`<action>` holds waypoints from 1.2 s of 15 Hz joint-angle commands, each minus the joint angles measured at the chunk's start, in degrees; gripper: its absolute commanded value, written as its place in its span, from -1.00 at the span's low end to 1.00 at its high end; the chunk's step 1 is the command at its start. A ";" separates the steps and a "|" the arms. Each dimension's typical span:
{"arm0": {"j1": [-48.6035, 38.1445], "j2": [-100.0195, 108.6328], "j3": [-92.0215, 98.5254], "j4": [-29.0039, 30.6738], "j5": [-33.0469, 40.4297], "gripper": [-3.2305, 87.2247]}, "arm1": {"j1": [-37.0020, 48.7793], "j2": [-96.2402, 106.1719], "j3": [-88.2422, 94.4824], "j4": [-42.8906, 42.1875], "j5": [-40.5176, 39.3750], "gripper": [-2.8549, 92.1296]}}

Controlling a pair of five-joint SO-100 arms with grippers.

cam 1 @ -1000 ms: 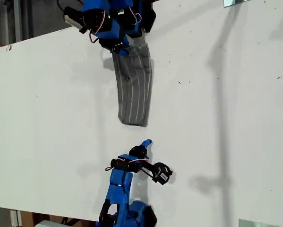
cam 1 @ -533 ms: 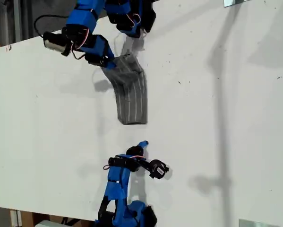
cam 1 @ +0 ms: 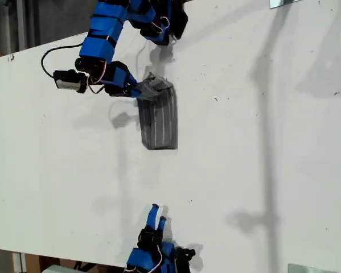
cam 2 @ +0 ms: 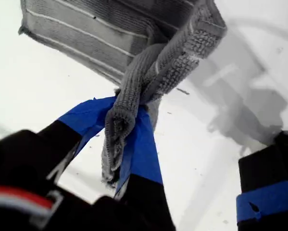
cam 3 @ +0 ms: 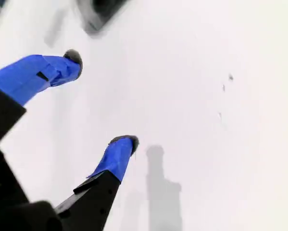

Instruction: Grasp corners of a square towel and fold twice.

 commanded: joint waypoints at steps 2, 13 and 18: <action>2.37 10.46 2.20 2.11 -3.16 -0.28 | -3.87 -9.58 -15.38 -3.87 -9.67 -0.94; 1.14 10.72 7.91 0.00 -3.96 -0.32 | -8.88 -26.98 -27.77 -18.98 -26.46 -0.92; 2.02 10.72 9.76 -1.23 -4.57 -0.43 | -2.02 -16.26 -31.82 -16.00 -28.92 -0.28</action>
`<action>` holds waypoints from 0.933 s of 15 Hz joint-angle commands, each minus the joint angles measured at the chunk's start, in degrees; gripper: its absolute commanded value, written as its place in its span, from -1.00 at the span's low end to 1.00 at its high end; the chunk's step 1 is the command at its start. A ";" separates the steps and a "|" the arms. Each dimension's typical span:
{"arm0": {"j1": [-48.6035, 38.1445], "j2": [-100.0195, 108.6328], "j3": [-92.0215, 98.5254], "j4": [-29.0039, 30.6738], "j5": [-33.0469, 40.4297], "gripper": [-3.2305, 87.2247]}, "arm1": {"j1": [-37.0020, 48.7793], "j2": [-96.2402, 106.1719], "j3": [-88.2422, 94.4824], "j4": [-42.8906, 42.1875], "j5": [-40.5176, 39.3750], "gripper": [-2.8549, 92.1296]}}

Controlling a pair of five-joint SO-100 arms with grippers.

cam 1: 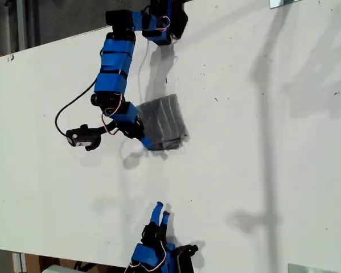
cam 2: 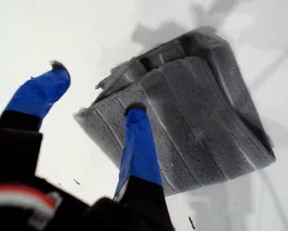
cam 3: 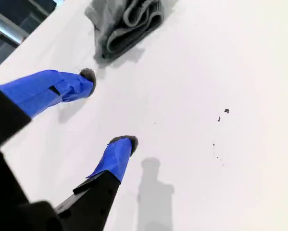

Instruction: Grasp corners of a square towel and fold twice.

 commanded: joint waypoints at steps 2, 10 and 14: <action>0.26 0.35 -0.09 0.35 0.00 -0.43 | 7.65 31.55 11.51 1.85 1.76 -0.27; -1.49 0.35 1.05 -1.32 2.11 -0.44 | -6.68 101.60 96.33 -14.41 30.15 -0.32; -1.76 0.35 2.29 -2.64 2.20 -0.44 | -7.65 112.50 103.10 -6.77 38.23 -0.34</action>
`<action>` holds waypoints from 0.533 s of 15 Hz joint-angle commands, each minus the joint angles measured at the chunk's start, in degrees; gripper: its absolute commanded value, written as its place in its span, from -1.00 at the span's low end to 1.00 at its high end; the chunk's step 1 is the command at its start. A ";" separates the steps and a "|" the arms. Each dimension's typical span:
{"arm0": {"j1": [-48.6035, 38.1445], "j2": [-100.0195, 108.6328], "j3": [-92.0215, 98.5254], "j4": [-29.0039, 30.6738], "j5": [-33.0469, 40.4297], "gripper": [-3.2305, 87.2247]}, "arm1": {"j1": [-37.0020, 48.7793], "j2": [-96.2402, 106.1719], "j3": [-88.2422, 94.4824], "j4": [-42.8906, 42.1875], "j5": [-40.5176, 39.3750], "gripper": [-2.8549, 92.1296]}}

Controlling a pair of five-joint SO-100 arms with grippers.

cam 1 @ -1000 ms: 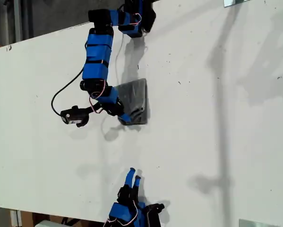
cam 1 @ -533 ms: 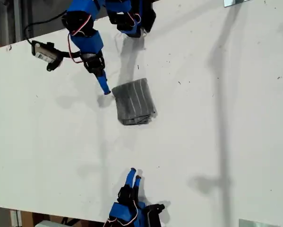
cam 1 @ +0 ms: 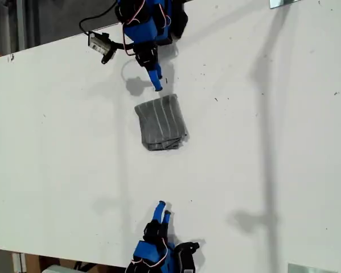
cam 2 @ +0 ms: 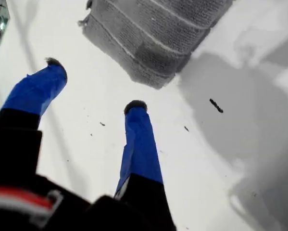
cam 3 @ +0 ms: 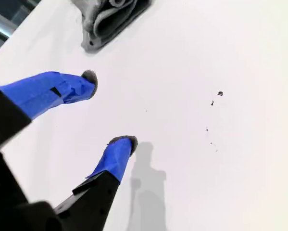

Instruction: Grasp corners of a square towel and fold twice.

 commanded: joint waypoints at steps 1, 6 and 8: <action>-0.70 0.35 -0.26 -1.05 0.00 -0.44 | 1.05 6.77 0.53 7.03 5.63 -0.34; -1.32 0.26 3.87 -3.08 3.78 -0.45 | -3.60 6.77 0.53 9.40 27.25 -0.21; -1.58 0.26 3.96 -3.16 5.63 -0.45 | -5.45 6.77 1.23 11.78 27.42 -0.33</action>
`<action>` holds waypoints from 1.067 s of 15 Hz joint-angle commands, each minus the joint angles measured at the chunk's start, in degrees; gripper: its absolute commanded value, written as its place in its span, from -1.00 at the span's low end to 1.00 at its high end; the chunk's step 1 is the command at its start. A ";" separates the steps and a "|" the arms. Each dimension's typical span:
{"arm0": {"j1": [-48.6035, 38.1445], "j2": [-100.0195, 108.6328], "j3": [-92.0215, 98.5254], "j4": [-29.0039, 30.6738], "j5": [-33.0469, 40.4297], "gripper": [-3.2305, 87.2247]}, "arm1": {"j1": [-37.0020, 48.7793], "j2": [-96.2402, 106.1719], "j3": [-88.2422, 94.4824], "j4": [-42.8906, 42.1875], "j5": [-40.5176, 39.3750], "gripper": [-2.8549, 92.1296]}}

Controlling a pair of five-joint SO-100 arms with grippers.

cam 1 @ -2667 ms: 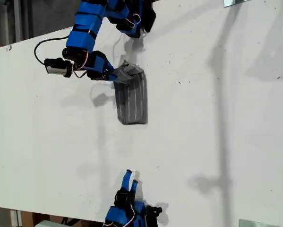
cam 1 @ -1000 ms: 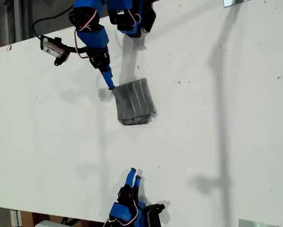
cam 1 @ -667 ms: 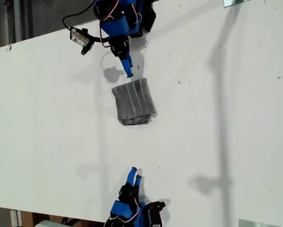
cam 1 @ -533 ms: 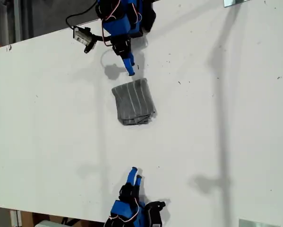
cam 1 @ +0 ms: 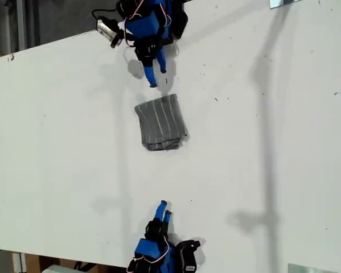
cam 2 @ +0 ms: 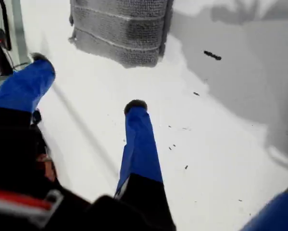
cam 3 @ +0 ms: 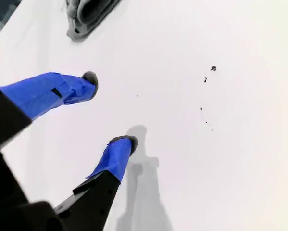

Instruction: Grasp corners of a square towel and fold twice.

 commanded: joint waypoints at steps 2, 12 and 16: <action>0.44 0.26 1.14 -2.29 2.46 -0.45 | -3.43 0.00 -0.26 1.32 -0.44 -0.33; 0.53 0.35 1.41 -2.81 28.30 -0.50 | -2.37 0.00 -0.26 1.32 -0.44 -0.33; 0.53 0.35 1.41 -2.81 28.30 -0.50 | -2.46 0.00 -0.26 1.32 -0.44 -0.33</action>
